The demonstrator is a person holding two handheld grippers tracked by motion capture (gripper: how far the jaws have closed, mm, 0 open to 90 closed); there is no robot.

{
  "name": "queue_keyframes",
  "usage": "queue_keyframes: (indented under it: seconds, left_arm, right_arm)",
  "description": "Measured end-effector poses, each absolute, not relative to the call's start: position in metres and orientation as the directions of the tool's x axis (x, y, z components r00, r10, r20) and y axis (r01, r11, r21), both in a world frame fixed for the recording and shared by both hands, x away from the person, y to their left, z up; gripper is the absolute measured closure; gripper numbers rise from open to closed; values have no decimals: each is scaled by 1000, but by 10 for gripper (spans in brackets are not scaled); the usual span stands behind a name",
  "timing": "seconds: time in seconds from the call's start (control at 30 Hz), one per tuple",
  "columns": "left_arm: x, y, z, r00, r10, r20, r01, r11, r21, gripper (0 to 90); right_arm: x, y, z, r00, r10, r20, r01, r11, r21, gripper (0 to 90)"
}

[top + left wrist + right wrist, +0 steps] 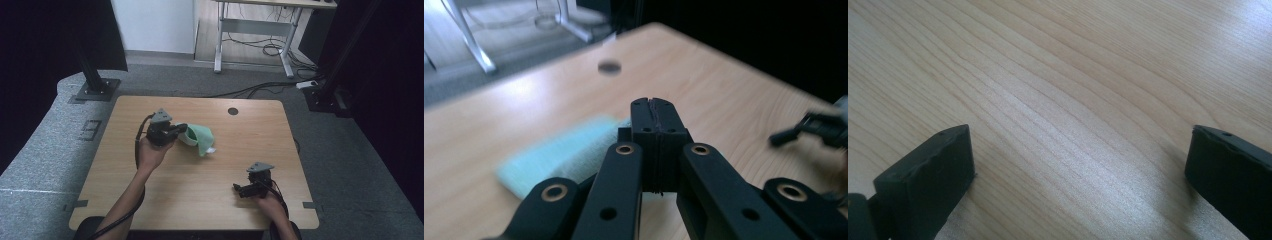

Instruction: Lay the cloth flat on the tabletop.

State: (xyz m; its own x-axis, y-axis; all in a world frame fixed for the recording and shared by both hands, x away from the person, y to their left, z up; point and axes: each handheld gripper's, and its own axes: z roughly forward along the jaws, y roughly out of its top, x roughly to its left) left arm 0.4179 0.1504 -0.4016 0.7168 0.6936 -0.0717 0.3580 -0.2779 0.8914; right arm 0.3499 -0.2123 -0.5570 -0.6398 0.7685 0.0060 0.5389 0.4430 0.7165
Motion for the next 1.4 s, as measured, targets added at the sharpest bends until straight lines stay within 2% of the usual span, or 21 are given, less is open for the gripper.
queue_keyframes:
  seconds: [0.1,0.13,0.33,0.37,0.5,0.57,0.63,0.73,0.77,0.83,1.07,1.23,1.4]
  left_arm:
    - [417,161,-394,702,709,-66,352,-266,897,893]
    - [422,172,-399,672,737,-72,386,-265,884,893]
    - [439,202,-450,585,802,-119,535,-271,800,890]
    - [443,207,-469,559,821,-115,575,-284,767,889]
    - [447,215,-502,530,843,-89,633,-323,704,876]
    - [447,216,-513,529,846,-64,646,-352,678,834]
    - [447,216,-518,530,847,-37,649,-377,661,736]
    - [446,218,-512,511,859,-20,640,-365,676,570]
    - [446,218,-512,511,859,-20,640,-365,676,556]
    - [439,223,-489,500,866,-12,609,-342,715,513]
    - [422,211,-445,550,835,-10,528,-338,779,469]
    - [420,189,-435,607,795,-16,501,-367,784,449]
    - [419,163,-446,678,734,-41,486,-405,775,451]
  right_arm:
    - [350,-212,-557,-639,770,6,539,442,717,0]
    - [350,-212,-557,-638,770,6,539,442,717,0]
    - [350,-212,-557,-639,769,6,539,443,716,0]
    - [350,-212,-557,-639,769,7,540,442,716,0]
    - [350,-212,-557,-639,769,7,540,442,716,0]
    - [350,-212,-557,-639,770,7,540,442,716,0]
    - [350,-212,-557,-639,769,7,540,442,716,0]
    - [350,-212,-557,-639,769,7,540,442,716,0]
    - [350,-212,-557,-639,769,7,540,442,716,0]
    - [350,-212,-557,-639,769,7,540,442,716,0]
    - [350,-212,-557,-638,770,7,541,441,716,0]
    - [350,-212,-557,-639,770,6,540,442,716,0]
    - [350,-212,-557,-639,769,7,540,442,716,0]
